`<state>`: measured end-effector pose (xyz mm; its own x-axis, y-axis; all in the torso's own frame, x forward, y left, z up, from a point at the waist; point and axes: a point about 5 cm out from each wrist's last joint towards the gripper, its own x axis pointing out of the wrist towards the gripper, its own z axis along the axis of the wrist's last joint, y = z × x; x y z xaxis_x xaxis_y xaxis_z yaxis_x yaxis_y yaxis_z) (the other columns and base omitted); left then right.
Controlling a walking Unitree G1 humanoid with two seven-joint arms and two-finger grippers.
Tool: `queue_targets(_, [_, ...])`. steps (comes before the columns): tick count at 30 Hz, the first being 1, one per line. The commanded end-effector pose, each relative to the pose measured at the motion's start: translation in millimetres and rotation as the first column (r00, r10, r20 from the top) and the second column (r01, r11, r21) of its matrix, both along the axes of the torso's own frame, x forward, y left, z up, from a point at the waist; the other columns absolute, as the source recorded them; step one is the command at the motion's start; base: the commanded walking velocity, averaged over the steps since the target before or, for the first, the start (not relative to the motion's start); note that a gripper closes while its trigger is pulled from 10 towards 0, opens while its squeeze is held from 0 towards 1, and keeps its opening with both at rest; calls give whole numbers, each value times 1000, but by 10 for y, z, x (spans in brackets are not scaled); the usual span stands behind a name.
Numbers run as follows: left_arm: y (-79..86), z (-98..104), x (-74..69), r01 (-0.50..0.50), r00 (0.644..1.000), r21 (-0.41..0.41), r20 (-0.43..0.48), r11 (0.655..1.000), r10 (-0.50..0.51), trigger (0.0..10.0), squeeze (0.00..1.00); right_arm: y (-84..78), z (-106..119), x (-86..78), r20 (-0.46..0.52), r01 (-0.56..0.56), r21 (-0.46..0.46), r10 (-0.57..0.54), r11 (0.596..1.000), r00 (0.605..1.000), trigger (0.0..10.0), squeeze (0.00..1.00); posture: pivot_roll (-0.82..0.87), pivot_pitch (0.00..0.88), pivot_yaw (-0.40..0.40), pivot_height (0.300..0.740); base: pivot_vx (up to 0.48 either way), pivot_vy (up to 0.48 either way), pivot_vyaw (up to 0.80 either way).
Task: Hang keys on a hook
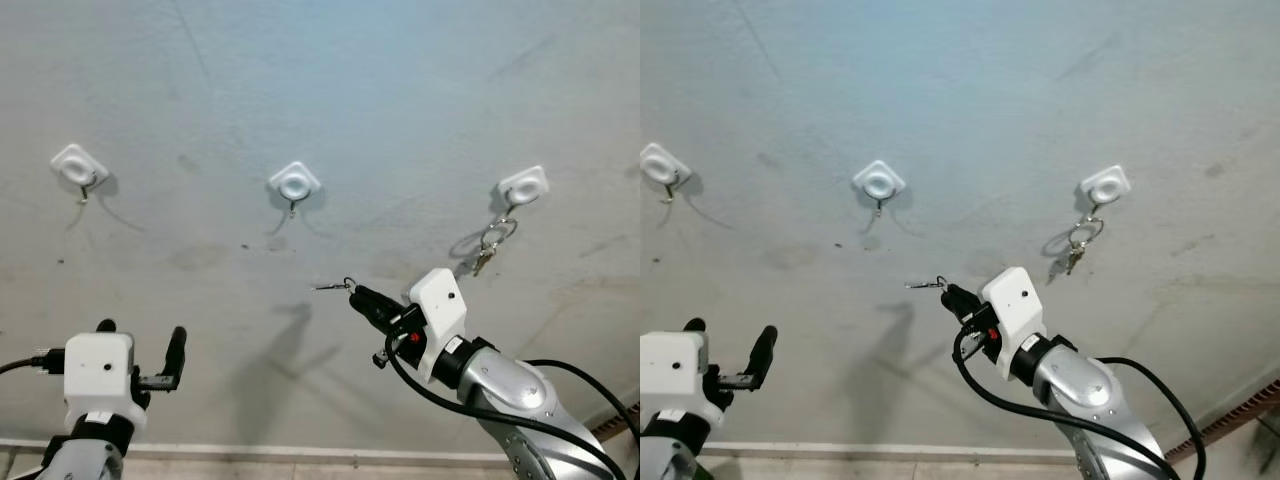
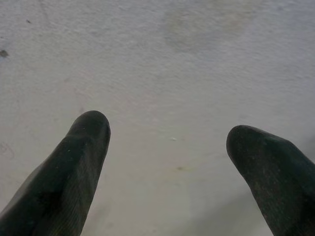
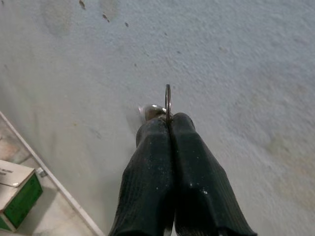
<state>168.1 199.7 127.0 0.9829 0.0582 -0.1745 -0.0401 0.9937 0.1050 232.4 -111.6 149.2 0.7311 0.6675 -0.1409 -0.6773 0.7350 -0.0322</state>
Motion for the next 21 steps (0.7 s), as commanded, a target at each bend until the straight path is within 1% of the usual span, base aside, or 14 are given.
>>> queue_targets(1, [29,-7,-18,-22,1000,26,-11,999,23,10000,0,97,91,7,40,-48,34,46,998,998,10000,0,189,0,0,740,0,0,0])
queue_targets(2, [37,-8,-21,-27,1000,28,-13,999,28,10000,0,148,119,-3,49,-75,46,73,996,996,10000,0,192,0,2,740,0,0,0])
queue_targets(4, [39,-8,-22,-27,1000,27,-13,999,28,10000,0,157,124,-5,50,-81,48,78,996,996,10000,0,192,0,2,740,0,0,0])
queue_targets(5, [44,-17,-29,-24,1000,29,-19,999,24,10000,0,206,151,-24,58,-128,52,125,990,991,10000,0,194,0,4,740,0,0,0])
queue_targets(7, [51,-29,-38,-17,999,33,-26,999,18,10000,0,246,176,-37,65,-169,52,165,984,984,10000,0,194,0,5,740,0,0,0])
queue_targets(12, [41,-62,-89,23,999,42,-46,999,-21,10000,0,337,317,-17,88,-291,84,284,953,955,10000,0,195,0,12,740,0,0,0])
queue_targets(14, [31,-65,-93,28,999,43,-46,999,-26,10000,0,372,364,0,95,-322,97,314,942,945,10000,0,196,0,13,740,0,0,0])
queue_targets(15, [8,-59,-87,54,998,45,-40,998,-52,10000,0,416,405,13,102,-357,107,347,928,932,10000,0,199,0,14,740,0,0,0])
queue_targets(17, [-14,-65,-90,85,996,42,-40,996,-83,10000,0,467,448,31,113,-383,118,371,916,922,10000,0,202,0,16,740,0,0,0])
queue_targets(18, [-25,-83,-101,99,994,27,-48,995,-97,10000,0,502,474,50,120,-397,125,383,909,916,10000,0,204,0,16,740,0,0,0])
queue_targets(19, [-63,-124,-126,144,987,-5,-65,990,-144,10000,0,564,513,86,139,-418,127,401,900,906,10000,0,204,0,16,740,0,0,0])
queue_targets(21, [-83,-136,-124,167,984,-24,-67,986,-168,10000,0,606,551,131,155,-425,137,405,895,901,10000,0,215,0,17,740,0,0,0])
